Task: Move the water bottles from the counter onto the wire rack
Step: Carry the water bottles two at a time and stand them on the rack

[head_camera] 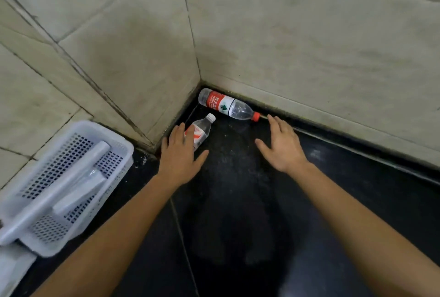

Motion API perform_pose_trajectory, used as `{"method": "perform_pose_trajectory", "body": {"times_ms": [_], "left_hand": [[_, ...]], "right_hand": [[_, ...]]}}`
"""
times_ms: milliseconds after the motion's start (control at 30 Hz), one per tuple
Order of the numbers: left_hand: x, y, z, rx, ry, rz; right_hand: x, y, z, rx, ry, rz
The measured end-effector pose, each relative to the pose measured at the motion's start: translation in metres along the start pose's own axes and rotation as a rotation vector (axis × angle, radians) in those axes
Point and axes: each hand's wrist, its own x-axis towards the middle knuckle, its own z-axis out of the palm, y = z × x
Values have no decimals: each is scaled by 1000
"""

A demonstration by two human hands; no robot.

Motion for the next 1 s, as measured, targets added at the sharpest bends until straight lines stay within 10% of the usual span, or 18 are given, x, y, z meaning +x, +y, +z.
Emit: {"method": "perform_pose_trajectory", "body": {"times_ms": [167,633,767,1000], "left_hand": [[55,-28,48,-42,-158,-44],[60,-34,95,70,47,-9],[66,-42,87,-53,-32,-64],[52,-31,67,-476,-175,-275]], "right_hand": [[50,-6,33,17,-60,43],[112,-8,83,127,8,197],[86,-20,81,-78,-70,136],[-47,-15,88,336,-99,434]]}}
